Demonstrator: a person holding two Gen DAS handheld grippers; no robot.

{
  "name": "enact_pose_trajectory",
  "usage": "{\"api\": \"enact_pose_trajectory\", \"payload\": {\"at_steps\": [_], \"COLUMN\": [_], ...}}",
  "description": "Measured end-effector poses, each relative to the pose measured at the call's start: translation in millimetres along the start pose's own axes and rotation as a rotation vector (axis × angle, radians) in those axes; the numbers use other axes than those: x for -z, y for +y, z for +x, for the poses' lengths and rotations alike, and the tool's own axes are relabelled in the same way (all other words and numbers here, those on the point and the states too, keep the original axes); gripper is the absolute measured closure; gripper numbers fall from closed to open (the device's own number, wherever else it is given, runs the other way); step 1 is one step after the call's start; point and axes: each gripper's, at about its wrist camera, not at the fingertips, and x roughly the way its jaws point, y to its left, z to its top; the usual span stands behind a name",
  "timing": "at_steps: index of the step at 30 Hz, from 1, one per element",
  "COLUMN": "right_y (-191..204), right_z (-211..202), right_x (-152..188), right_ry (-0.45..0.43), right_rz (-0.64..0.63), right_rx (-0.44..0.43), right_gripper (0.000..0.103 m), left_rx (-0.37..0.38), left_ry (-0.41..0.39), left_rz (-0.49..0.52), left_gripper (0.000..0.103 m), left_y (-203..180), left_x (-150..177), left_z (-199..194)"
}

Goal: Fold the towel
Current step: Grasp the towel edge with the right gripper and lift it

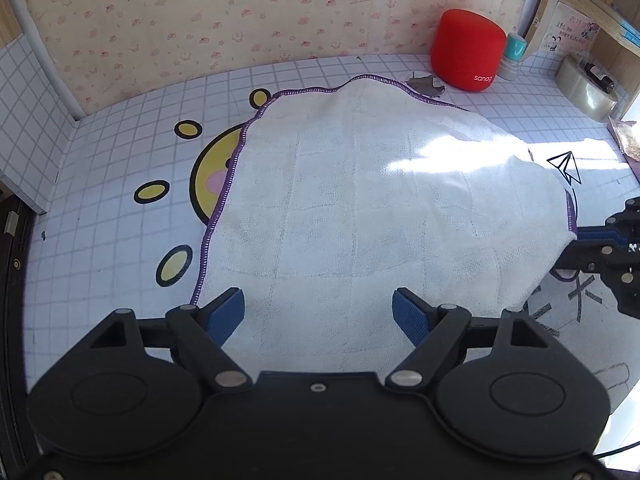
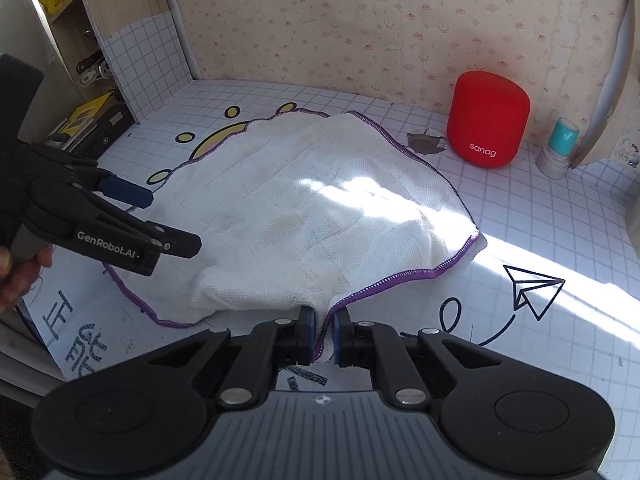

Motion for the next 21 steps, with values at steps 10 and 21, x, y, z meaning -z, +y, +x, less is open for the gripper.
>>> {"api": "enact_pose_trajectory", "payload": {"at_steps": [10, 21], "right_y": [7.1, 23.2], "right_z": [-0.6, 40.5], "right_x": [-48.6, -92.1], "right_ry": [-0.017, 0.02], "right_rz": [-0.058, -0.132], "right_rx": [-0.02, -0.063], "right_gripper": [0.095, 0.095], "left_rx": [0.007, -0.015], "left_ry": [-0.015, -0.029], "left_rz": [-0.043, -0.106], "left_gripper": [0.021, 0.021], "left_y": [9.2, 27.6], "left_x": [-4.3, -2.9], "left_z": [-0.6, -5.5]}}
